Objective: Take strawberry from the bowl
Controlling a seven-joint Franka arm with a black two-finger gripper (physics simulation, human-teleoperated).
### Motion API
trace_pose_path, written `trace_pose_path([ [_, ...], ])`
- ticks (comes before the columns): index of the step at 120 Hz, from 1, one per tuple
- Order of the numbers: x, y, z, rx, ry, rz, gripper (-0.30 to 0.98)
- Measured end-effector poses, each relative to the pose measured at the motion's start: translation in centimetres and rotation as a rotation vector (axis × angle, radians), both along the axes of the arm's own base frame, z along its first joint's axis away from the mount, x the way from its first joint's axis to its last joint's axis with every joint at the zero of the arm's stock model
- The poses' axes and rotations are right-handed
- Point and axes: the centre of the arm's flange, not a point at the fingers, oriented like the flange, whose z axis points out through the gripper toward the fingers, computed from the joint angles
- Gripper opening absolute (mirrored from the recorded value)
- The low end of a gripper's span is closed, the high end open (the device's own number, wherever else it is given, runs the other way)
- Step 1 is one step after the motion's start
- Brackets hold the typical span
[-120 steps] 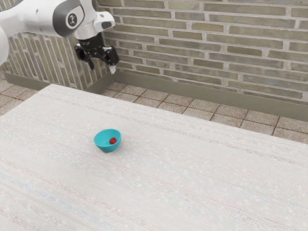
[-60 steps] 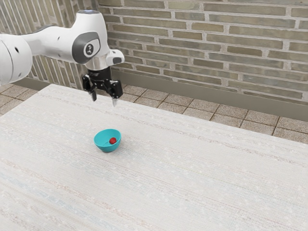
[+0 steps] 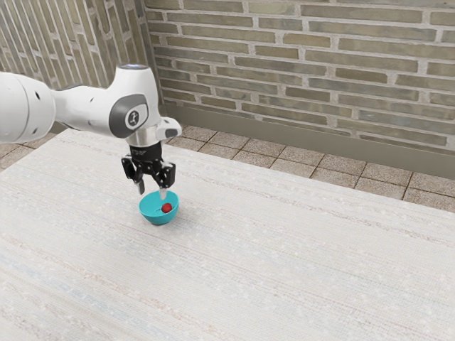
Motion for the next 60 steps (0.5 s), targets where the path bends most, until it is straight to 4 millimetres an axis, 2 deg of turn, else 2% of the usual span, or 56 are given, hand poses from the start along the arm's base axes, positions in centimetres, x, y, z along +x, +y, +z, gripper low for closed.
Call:
trace_pose_path([
  [15,0.2,1.3,-1.9,-0.003,0.005,0.026,0.37],
  [38,1.2,1.6,-4.9,-0.010,0.006,0.042,0.34],
  [60,2.2,2.3,-6.2,-0.016,-0.012,0.061,0.31],
])
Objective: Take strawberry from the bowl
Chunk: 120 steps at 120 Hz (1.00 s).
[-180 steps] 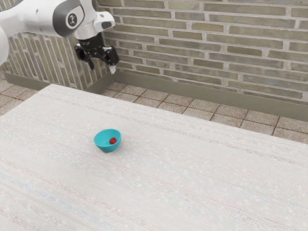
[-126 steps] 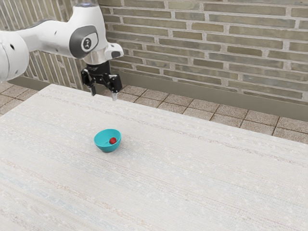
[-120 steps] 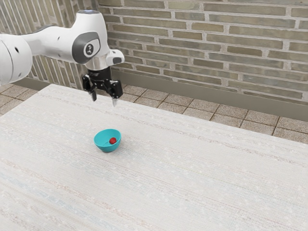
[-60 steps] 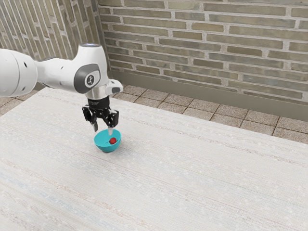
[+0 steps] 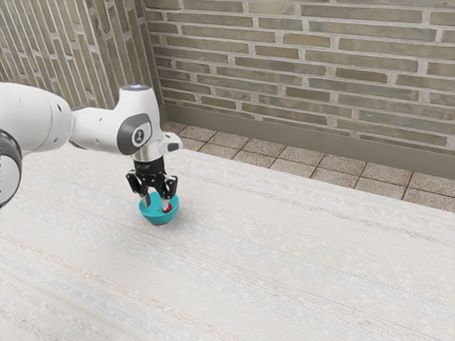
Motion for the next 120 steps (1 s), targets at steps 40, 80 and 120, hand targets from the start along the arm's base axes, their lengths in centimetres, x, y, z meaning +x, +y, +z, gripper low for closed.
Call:
trace_pose_path([
  [40,1.0,0.6,-0.9,0.004,-0.031,0.010,0.28],
  [80,2.4,1.1,-2.7,0.007,-0.031,0.015,0.26],
  [120,3.7,1.8,-3.9,0.006,-0.036,0.024,0.26],
])
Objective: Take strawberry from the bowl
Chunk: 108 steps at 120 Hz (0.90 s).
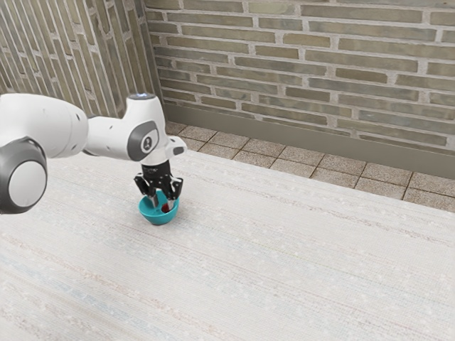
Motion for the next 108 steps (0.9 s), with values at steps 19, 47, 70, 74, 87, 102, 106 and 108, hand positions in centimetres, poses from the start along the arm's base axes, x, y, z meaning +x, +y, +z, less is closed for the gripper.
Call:
trace_pose_path([
  [19,0.5,-0.1,-0.3,-0.001,-0.003,-0.002,0.26],
  [47,0.5,-0.1,-0.8,-0.003,0.000,-0.002,0.22],
  [70,0.7,-0.1,-1.2,-0.008,-0.001,0.000,0.19],
  [74,0.7,-0.1,-1.2,-0.010,-0.001,0.000,0.19],
  [87,0.7,-0.1,-1.2,-0.016,-0.003,0.000,0.18],
  [102,0.9,-0.1,-1.3,-0.022,-0.006,0.000,0.16],
  [106,0.9,-0.1,-1.4,-0.023,-0.005,-0.001,0.16],
  [108,0.9,-0.1,-1.4,-0.023,-0.005,-0.001,0.16],
])
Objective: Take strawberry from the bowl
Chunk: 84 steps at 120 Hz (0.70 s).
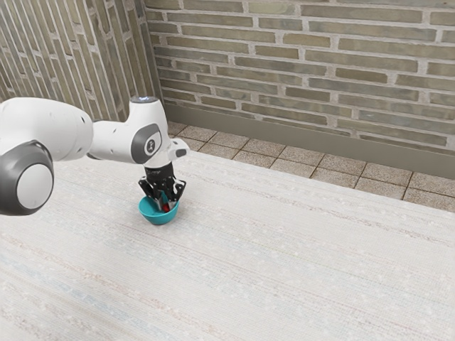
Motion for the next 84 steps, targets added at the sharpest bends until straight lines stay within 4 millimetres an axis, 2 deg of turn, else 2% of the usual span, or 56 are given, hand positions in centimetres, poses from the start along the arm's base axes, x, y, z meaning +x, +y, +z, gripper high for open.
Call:
trace_pose_path([
  [24,0.0,0.0,0.0,-0.005,0.000,-0.006,0.15],
  [54,0.0,0.1,1.4,-0.002,-0.021,-0.002,0.11],
  [68,0.1,0.1,2.9,0.005,-0.042,0.003,0.09],
  [84,-0.3,0.1,5.5,0.010,-0.072,0.009,0.08],
])
